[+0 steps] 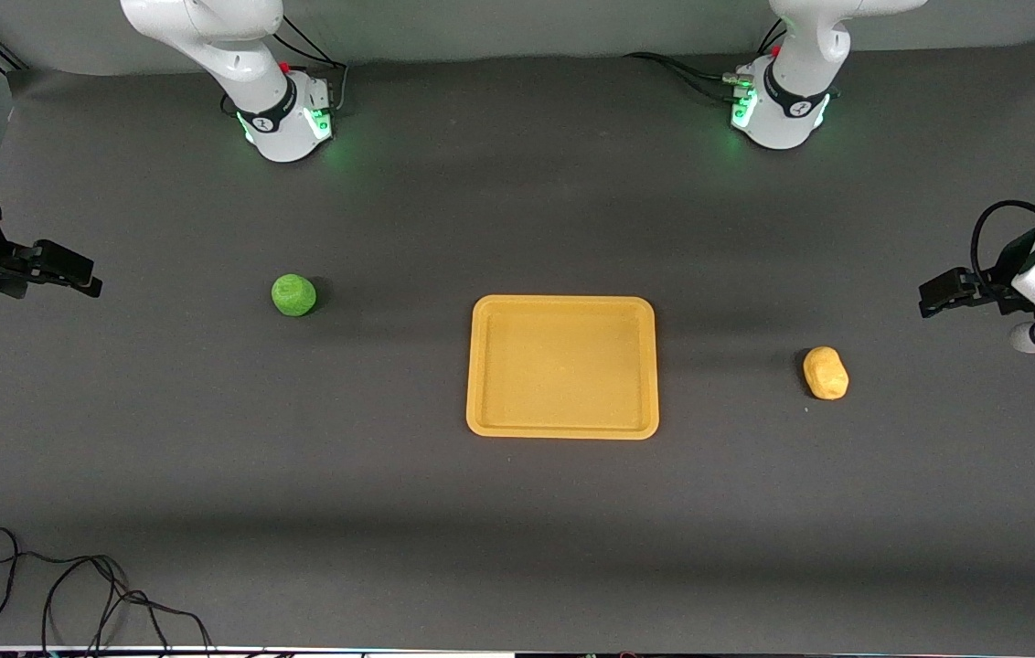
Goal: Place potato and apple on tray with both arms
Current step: 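Reach the left gripper down to the yellow potato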
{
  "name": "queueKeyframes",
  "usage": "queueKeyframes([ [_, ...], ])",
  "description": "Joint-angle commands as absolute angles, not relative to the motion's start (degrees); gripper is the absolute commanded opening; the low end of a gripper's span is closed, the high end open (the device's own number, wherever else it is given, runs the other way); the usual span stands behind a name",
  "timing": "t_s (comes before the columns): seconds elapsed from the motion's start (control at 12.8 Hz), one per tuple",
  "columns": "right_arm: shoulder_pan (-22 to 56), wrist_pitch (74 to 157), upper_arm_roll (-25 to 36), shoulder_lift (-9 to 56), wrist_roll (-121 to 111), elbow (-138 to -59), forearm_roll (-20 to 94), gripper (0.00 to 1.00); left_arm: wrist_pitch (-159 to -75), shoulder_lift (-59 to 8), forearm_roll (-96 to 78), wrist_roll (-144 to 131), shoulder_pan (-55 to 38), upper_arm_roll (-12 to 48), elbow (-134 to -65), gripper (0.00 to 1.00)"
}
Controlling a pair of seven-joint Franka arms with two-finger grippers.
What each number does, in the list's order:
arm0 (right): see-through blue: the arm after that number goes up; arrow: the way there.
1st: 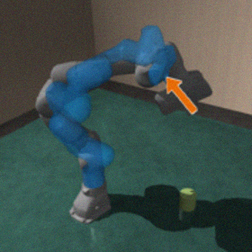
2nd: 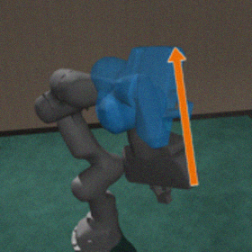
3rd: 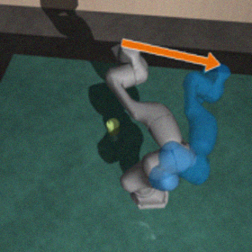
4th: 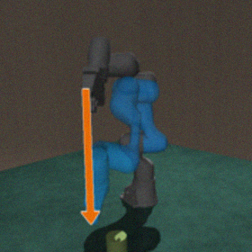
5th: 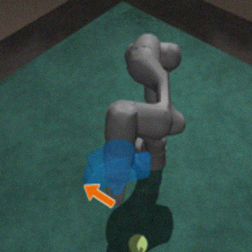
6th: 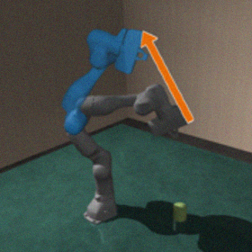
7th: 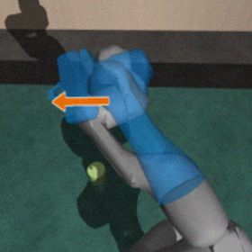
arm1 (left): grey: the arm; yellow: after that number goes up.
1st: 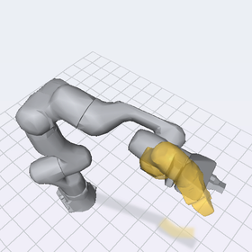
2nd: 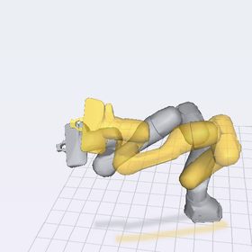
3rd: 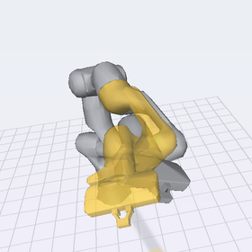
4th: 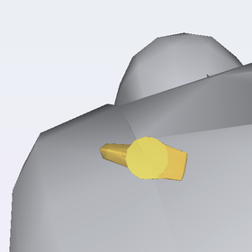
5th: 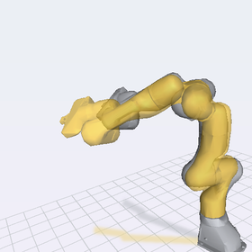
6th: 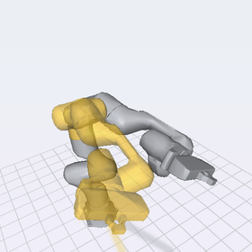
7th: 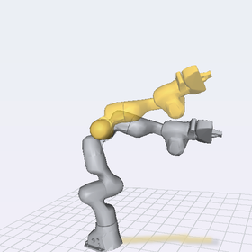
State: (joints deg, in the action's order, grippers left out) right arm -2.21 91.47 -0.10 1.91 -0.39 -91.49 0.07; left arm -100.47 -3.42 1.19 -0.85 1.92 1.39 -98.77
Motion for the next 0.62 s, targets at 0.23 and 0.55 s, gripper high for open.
queueKeyframes([
  [0.23, -2.1, 91.1, -0.1, 2.0, -0.8, -91.0, 1.0, 1.00, -100.0, -3.4, 1.9, -0.1, 2.0, 1.4, -98.6, 1.00],
  [0.55, -2.1, 91.1, 0.0, 2.0, -0.7, -91.1, 1.0, 1.00, -100.1, -3.5, 1.8, -0.2, 1.7, 1.5, -101.2, 1.00],
])
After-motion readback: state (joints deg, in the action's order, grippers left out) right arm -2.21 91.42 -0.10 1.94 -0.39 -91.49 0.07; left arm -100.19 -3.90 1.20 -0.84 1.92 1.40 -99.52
